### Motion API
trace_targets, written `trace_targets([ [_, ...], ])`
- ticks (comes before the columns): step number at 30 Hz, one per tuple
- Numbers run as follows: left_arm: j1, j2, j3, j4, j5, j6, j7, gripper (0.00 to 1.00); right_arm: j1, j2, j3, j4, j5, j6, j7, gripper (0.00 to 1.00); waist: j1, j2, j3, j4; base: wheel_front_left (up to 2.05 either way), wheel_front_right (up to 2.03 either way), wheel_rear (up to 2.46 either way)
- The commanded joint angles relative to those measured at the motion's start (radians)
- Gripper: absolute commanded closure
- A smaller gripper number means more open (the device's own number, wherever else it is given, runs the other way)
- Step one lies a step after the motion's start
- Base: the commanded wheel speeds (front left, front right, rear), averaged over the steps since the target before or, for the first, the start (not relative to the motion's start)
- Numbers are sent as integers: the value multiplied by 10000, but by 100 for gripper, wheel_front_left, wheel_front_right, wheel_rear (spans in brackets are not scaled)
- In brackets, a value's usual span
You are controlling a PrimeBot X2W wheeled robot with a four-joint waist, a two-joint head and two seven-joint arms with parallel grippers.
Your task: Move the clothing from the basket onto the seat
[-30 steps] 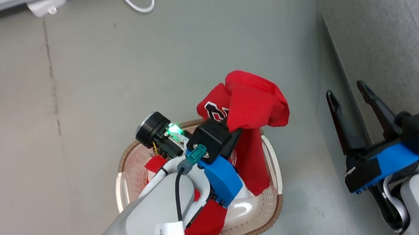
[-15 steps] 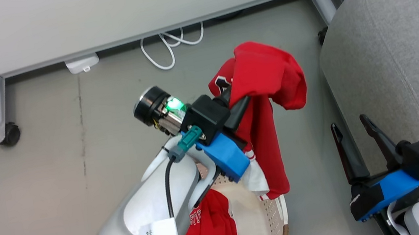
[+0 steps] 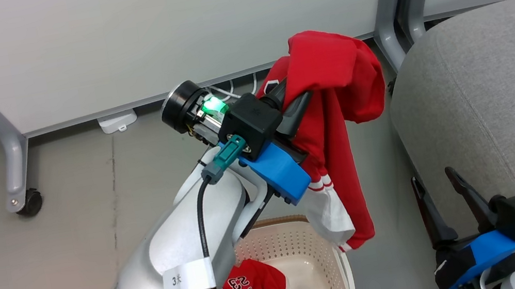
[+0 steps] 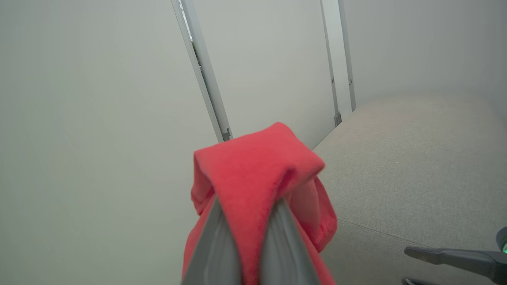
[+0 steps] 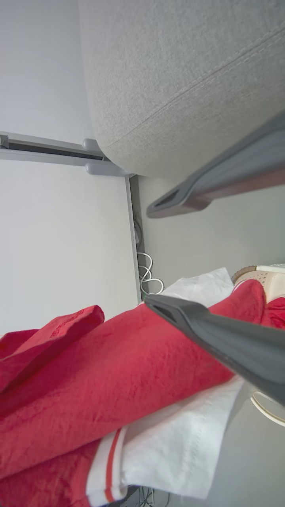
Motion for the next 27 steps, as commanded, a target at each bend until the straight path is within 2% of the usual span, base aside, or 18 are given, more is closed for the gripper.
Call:
trace_targets([
  [1,-103,44,-35,40,-35,-6,-51,100,152,-39,1,-2,96,5,-38,0,1,-1,-71,-32,0,0,0],
  [12,13,118,-36,61,-106,-6,-51,100,90,-38,235,-251,17,5,-38,0,1,-1,-106,11,0,0,0],
  [27,-1,119,84,109,-60,-6,-51,100,-765,-40,2215,-726,-317,5,-38,0,1,-1,9,73,0,0,0],
])
